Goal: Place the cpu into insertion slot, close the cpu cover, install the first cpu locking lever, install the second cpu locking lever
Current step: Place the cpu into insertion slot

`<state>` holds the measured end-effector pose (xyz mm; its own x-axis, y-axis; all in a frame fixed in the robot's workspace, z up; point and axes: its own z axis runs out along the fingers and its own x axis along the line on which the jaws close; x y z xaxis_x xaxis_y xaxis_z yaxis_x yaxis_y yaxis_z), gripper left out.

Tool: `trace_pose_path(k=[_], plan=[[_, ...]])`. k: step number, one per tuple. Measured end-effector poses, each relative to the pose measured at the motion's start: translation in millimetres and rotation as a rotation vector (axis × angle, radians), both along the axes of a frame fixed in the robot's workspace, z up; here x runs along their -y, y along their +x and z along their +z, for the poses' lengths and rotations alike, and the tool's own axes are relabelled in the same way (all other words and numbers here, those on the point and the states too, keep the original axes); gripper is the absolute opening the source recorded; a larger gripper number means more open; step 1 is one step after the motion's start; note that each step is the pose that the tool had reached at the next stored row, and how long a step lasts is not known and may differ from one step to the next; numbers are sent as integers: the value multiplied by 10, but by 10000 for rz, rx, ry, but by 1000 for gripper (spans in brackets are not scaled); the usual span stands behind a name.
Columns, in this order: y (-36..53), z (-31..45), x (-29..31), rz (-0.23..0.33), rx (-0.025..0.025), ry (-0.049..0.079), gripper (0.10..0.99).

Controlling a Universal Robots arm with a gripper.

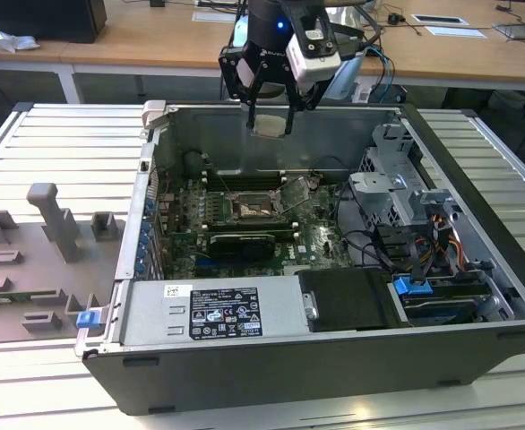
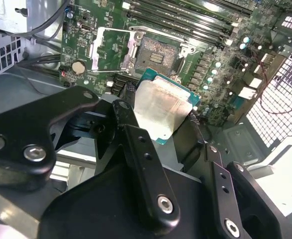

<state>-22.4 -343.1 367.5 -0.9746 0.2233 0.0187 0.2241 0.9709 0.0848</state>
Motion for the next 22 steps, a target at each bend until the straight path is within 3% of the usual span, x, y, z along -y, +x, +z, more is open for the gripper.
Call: trace_pose_path(k=[22], plan=[[0,-4,0,-692,0,-1,545]])
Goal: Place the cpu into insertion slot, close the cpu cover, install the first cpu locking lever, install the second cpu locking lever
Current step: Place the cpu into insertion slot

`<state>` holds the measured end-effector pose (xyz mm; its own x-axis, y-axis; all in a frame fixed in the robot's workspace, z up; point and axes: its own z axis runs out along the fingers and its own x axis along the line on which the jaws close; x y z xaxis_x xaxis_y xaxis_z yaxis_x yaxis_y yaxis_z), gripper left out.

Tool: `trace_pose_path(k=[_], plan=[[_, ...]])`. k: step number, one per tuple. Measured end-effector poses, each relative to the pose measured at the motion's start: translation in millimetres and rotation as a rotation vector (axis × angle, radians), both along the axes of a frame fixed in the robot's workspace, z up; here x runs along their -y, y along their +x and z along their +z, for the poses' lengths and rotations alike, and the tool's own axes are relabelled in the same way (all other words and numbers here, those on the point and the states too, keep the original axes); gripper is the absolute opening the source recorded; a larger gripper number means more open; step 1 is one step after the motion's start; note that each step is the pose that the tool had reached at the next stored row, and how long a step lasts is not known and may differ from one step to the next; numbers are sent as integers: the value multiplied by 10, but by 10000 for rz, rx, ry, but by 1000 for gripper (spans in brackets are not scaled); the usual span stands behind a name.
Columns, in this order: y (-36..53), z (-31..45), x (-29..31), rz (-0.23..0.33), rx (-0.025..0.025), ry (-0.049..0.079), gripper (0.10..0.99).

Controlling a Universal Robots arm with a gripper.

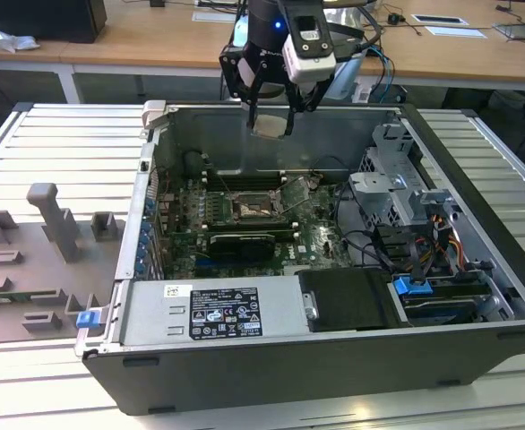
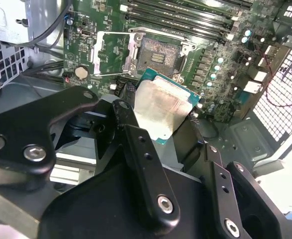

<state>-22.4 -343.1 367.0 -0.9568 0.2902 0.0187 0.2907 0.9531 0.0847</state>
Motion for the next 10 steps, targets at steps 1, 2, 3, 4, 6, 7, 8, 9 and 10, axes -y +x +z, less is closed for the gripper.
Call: trace_pose_path(k=[1,2,3,4,6,7,8,9,10], plan=[[0,-5,0,-15,1,2,545],[0,-11,0,-26,0,2,545],[0,-14,0,-29,0,1,545],[0,-17,0,-29,1,1,545],[0,-25,0,-29,0,1,545],[0,-31,0,-29,0,1,545],[0,-34,0,-29,0,0,545],[0,-40,0,-29,0,-1,545],[0,-41,0,-34,-1,-2,545]])
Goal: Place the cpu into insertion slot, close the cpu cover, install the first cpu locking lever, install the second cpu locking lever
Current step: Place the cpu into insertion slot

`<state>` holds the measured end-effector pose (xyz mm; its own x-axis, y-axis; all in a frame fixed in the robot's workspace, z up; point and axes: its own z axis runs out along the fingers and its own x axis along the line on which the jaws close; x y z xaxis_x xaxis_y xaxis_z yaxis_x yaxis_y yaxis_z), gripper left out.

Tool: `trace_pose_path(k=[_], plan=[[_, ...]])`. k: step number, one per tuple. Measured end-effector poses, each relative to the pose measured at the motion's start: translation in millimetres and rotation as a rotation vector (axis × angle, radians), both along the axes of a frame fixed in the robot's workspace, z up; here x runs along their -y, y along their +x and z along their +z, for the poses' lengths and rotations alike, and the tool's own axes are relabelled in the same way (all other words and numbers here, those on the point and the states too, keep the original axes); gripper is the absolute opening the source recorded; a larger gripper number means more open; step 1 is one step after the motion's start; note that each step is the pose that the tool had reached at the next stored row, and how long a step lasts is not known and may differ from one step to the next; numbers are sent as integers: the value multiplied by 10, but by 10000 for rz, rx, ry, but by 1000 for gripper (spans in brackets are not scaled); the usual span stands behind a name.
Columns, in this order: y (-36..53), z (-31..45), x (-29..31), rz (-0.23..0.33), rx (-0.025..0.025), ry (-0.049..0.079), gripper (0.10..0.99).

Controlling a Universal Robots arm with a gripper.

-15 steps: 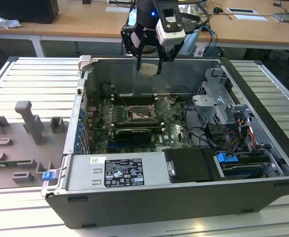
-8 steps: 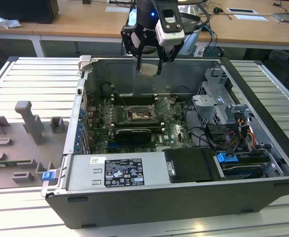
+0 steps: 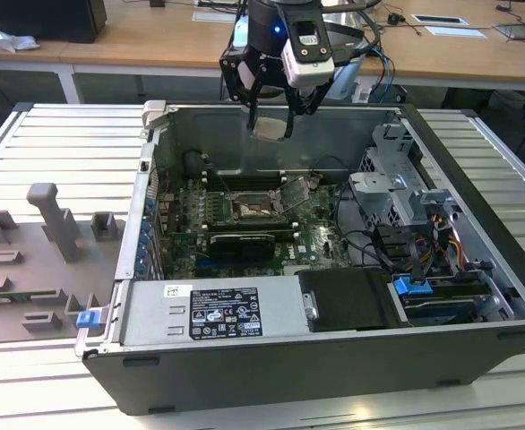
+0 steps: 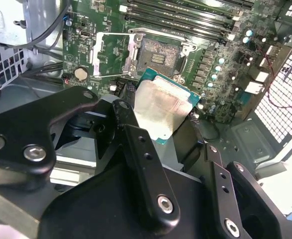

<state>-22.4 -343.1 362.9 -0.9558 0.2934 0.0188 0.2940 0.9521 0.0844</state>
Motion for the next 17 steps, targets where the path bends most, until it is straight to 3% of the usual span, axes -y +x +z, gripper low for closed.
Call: trace_pose_path(k=[17], plan=[[0,-7,0,-832,1,-8,545]])
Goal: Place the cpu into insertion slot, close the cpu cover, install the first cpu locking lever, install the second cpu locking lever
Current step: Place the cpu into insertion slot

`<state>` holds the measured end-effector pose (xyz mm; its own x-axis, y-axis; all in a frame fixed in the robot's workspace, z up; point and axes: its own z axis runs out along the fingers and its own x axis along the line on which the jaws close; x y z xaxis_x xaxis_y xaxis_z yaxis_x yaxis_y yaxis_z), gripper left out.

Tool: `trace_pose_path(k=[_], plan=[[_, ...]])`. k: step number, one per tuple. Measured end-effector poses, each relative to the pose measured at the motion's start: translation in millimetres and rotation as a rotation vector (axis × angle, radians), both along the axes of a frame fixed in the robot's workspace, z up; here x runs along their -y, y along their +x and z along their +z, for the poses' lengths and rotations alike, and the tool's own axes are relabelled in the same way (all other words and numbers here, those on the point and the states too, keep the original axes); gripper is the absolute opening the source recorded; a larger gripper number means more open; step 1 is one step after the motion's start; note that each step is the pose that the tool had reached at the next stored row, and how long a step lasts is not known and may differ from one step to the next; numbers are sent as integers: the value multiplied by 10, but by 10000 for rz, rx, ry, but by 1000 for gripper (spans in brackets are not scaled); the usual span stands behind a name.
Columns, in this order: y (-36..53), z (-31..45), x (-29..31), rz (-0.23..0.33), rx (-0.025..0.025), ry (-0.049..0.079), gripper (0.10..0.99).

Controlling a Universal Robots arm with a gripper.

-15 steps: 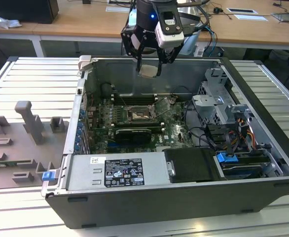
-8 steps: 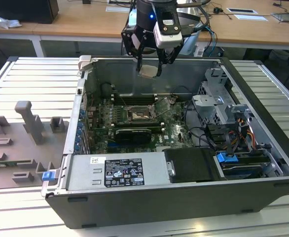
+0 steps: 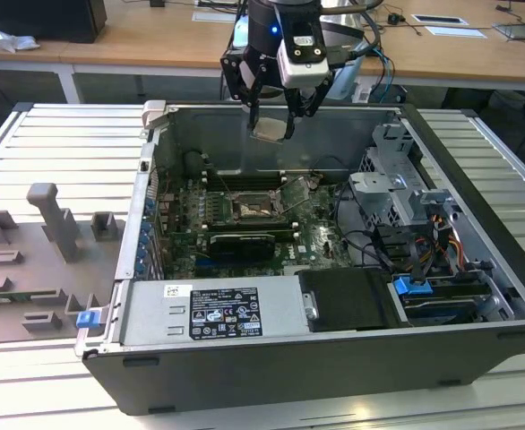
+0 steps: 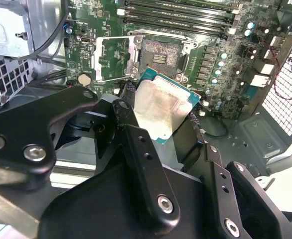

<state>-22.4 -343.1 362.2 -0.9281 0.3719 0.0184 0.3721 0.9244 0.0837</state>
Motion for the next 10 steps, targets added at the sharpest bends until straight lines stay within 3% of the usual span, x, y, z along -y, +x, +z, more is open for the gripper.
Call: trace_pose_path(k=[10], plan=[[0,-10,0,-407,1,-3,545]])
